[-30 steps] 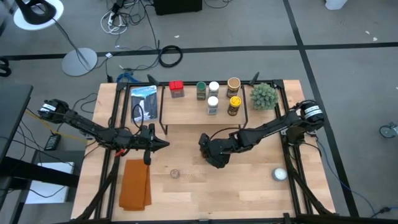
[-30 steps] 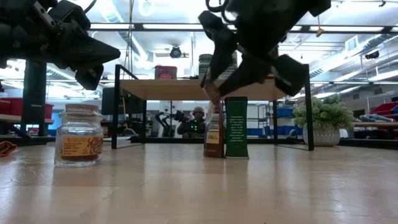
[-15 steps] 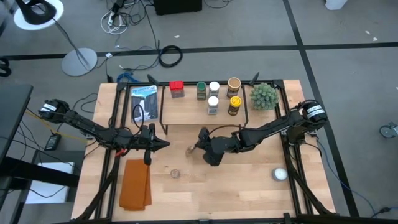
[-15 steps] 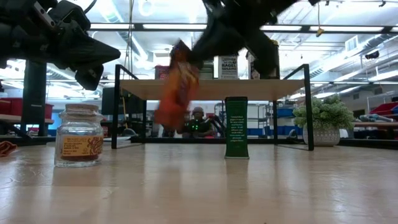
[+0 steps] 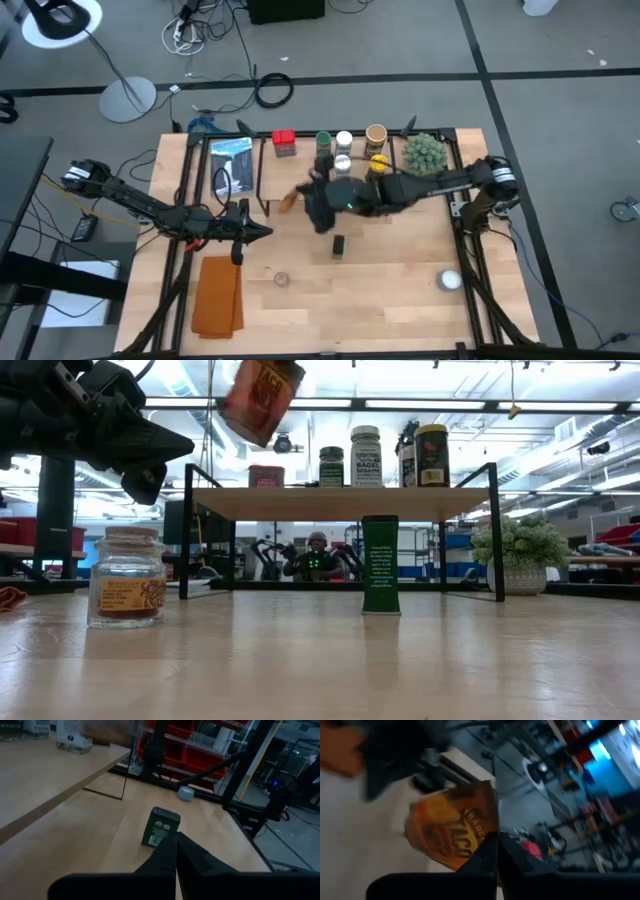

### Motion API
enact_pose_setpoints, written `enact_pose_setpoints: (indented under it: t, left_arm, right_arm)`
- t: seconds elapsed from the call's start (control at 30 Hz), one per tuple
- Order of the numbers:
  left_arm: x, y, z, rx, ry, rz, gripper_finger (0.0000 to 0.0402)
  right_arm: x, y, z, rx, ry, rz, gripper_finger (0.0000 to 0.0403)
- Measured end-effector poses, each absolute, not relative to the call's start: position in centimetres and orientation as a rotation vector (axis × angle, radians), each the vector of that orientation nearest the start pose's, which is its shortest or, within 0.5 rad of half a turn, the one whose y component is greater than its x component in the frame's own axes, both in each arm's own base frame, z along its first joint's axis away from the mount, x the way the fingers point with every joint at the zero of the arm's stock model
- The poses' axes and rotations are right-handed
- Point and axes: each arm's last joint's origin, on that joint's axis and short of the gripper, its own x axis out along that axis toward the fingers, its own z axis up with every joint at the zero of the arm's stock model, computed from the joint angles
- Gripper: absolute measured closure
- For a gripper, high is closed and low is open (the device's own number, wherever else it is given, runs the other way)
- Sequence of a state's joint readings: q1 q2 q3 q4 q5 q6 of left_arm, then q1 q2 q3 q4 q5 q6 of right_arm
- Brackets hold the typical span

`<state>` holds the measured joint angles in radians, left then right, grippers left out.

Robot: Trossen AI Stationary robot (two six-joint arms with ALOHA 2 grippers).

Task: Shelf spices
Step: Put the orange seasoning bag on the shelf

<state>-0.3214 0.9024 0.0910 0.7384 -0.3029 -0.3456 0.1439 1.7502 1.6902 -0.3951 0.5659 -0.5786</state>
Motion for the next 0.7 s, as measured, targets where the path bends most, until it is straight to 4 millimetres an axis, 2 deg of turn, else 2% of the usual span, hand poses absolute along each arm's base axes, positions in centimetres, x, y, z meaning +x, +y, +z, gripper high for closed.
enact_pose_setpoints:
  t: [0.13,0.23,0.37,0.57,0.7]
  left_arm:
    - [15.8,-4.3,16.7,-0.323,0.073,-0.006,0.0396]
    - [15.8,-4.4,16.8,-0.324,0.070,-0.007,0.0396]
    - [15.8,-4.3,16.7,-0.324,0.069,-0.007,0.0396]
    - [15.8,-4.3,16.7,-0.324,0.070,-0.006,0.0396]
    - [15.8,-4.4,16.8,-0.324,0.068,-0.007,0.0396]
  right_arm:
    - [40.2,1.9,38.1,-0.646,0.568,-0.370,0.0402]
    - [41.0,0.0,38.1,-0.575,0.600,-0.419,0.0402]
    - [42.1,-2.3,36.9,-0.501,0.694,-0.474,0.0403]
    - [43.7,-3.7,35.6,-0.474,0.834,-0.511,0.0403]
    - [44.3,-3.8,35.8,-0.501,0.874,-0.538,0.0403]
